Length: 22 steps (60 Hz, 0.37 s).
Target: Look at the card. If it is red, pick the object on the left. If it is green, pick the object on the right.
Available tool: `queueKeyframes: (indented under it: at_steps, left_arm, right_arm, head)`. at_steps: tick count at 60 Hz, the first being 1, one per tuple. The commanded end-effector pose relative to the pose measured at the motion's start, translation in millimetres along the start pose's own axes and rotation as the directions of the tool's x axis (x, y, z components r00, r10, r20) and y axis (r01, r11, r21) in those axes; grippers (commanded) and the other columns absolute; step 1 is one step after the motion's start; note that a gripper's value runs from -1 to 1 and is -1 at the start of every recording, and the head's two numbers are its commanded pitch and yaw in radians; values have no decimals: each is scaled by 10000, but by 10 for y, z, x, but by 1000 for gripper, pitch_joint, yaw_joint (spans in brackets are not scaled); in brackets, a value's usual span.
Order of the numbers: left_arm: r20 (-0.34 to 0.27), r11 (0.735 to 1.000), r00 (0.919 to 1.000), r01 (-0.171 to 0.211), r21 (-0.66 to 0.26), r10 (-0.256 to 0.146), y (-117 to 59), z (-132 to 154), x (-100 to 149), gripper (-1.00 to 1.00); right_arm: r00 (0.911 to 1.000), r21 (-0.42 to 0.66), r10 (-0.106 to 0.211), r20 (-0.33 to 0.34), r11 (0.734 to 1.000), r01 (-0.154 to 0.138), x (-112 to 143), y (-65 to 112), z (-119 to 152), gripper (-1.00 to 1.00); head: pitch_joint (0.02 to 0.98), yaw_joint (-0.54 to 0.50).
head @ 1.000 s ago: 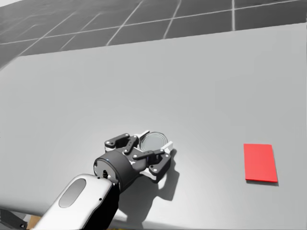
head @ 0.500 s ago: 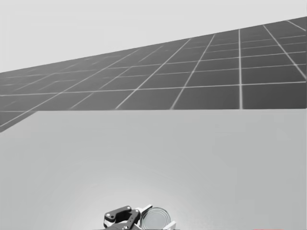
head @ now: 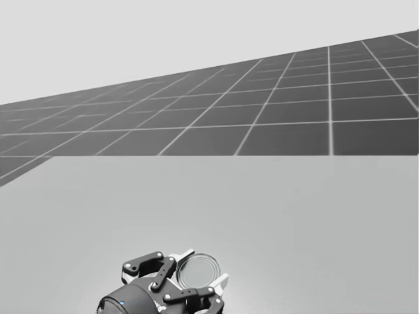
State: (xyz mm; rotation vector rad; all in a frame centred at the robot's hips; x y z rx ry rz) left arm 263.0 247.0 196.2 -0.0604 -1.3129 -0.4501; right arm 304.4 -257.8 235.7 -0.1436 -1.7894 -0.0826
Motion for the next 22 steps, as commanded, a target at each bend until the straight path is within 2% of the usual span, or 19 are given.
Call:
queueKeyframes:
  at_steps: [1,5,11,12,15,18,19,22]
  left_arm:
    - [1076,9928,9916,816,-875,-720,-4,22,460,989]
    - [1506,9929,9847,984,-671,-874,27,69,631,986]
    - [2075,9943,9737,1024,-290,-942,62,123,836,992]
    - [2346,9948,9675,1005,-156,-941,75,148,920,981]
    - [2704,9949,9576,1005,93,-992,90,178,1027,989]
    - [2898,9953,9522,939,217,-961,101,202,1104,994]
    - [3099,9953,9459,895,359,-963,108,228,1175,1000]
    - [3281,9948,9393,891,499,-1006,112,253,1239,1000]
  right_arm:
    - [10000,-16,37,23,10000,-37,-4,-9,-9,-1000]
    - [10000,-37,63,41,10000,-63,-3,-14,-11,-1000]
    - [10000,-51,69,49,10000,-69,-2,-19,-14,-1000]
    - [10000,-55,70,42,10000,-70,-2,-20,-14,-1000]
    - [10000,-57,75,44,10000,-75,-3,-21,-15,-1000]
    - [10000,-59,77,48,10000,-76,-3,-22,-16,-1000]
    - [10000,-60,81,52,9999,-80,-3,-23,-17,-1000]
    - [9999,-58,94,58,9999,-94,-5,-24,-17,-1000]
  head:
    - [449,377]
    - [447,379]
    - [447,380]
    - [447,380]
    - [446,381]
    - [446,382]
    - [446,382]
    - [445,383]
